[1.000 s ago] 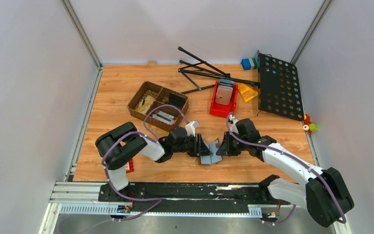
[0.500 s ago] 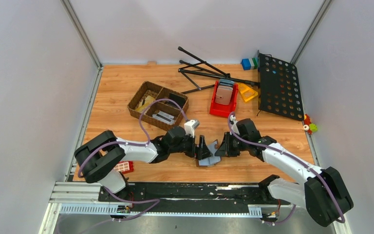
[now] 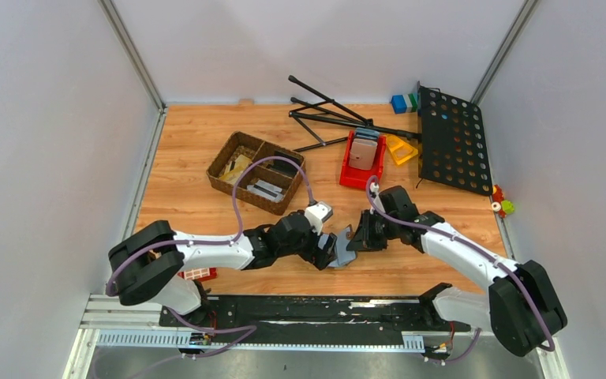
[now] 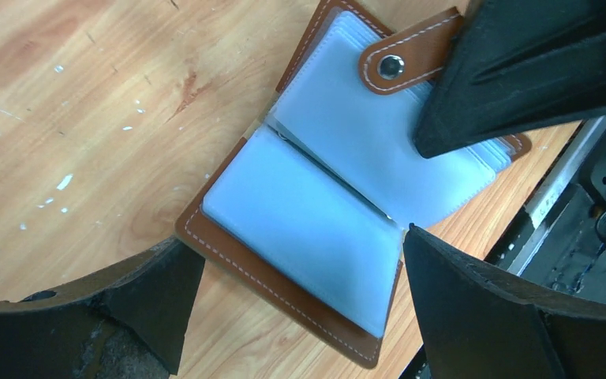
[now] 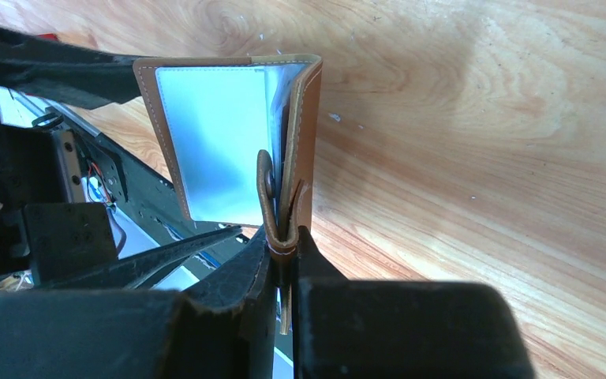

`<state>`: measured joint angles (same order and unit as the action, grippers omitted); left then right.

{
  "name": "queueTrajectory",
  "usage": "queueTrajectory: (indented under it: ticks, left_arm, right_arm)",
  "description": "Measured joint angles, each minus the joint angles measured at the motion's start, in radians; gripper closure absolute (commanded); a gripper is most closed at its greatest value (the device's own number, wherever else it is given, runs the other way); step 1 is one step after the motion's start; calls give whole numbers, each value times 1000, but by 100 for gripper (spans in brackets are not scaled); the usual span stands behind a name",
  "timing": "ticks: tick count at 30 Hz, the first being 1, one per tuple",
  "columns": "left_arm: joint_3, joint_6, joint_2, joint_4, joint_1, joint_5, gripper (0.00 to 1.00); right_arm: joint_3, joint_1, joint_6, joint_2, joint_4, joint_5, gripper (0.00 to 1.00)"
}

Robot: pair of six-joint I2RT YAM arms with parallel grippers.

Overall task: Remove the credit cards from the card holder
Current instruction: Remove the credit card from the card holder.

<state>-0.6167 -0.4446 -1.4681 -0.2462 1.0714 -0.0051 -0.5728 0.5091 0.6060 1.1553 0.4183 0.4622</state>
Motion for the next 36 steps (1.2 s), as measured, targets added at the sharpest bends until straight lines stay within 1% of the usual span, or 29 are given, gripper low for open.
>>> queueTrajectory:
  ticks: [7, 11, 15, 20, 23, 26, 31, 36]
  left_arm:
    - [-8, 85, 111, 82, 35, -108, 0]
    - [0, 107, 230, 120, 36, -153, 1]
    - [28, 136, 361, 125, 42, -162, 3]
    - [33, 225, 437, 124, 58, -152, 7]
    - [33, 300, 442, 124, 62, -125, 11]
    - [14, 361, 420, 131, 65, -95, 15]
    - [-54, 435, 340, 127, 82, -56, 18]
    - [-79, 500, 269, 106, 119, -52, 20]
  right_arm:
    - [-12, 0, 3, 23, 33, -18, 100]
    - [-12, 0, 7, 23, 45, -29, 100]
    - [-18, 0, 19, 19, 61, -40, 100]
    - [-92, 0, 43, 19, 130, -53, 100]
    - [-158, 0, 61, 19, 177, -64, 100]
    - [-191, 0, 85, 19, 203, -80, 100]
    - [-194, 0, 122, 19, 243, -91, 100]
    - [-194, 0, 155, 19, 262, -85, 100]
